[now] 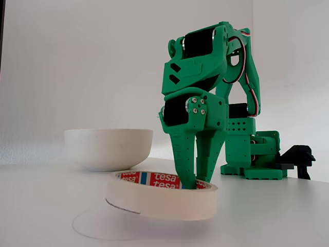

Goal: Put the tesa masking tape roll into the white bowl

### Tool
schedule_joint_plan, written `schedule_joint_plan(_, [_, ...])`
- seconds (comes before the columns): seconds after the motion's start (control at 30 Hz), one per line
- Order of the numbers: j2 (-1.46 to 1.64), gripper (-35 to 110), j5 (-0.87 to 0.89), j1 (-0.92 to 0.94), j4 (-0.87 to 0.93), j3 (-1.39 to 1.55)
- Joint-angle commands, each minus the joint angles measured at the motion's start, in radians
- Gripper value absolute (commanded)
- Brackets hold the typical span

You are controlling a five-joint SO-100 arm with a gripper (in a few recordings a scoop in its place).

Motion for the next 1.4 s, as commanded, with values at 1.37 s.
schedule_joint_plan(1.37, [0.021,-8,-0.337,1.454,0.522,-0.758])
